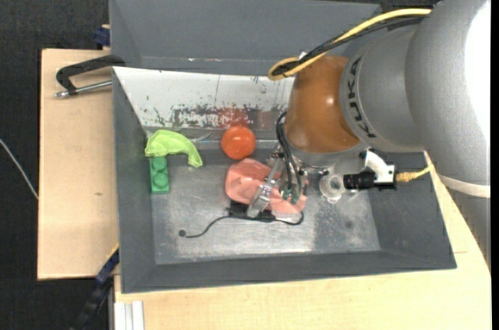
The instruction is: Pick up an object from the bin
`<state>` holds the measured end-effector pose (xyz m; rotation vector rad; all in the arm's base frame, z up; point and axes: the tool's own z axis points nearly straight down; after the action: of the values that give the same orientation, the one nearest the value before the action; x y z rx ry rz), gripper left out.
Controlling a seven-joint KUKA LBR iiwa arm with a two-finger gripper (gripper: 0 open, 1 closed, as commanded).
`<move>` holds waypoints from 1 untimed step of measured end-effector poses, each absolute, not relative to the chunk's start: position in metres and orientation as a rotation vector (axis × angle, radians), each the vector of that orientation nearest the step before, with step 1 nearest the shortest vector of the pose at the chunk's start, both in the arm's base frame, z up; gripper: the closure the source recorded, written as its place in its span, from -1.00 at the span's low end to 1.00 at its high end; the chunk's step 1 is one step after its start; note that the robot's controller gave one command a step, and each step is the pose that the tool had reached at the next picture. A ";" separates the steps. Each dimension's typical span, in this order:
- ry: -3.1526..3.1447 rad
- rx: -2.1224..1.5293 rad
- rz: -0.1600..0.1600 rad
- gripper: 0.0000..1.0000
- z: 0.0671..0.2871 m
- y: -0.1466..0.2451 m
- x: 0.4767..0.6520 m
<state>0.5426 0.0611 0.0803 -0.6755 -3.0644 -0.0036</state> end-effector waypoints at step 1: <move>-3.061 -0.675 0.001 1.00 0.096 0.061 0.540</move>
Offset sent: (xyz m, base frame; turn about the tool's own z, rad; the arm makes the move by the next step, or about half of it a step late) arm -0.0001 0.0003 0.0300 0.0000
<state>0.5403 0.0609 0.0964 -0.6751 -3.0607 0.0009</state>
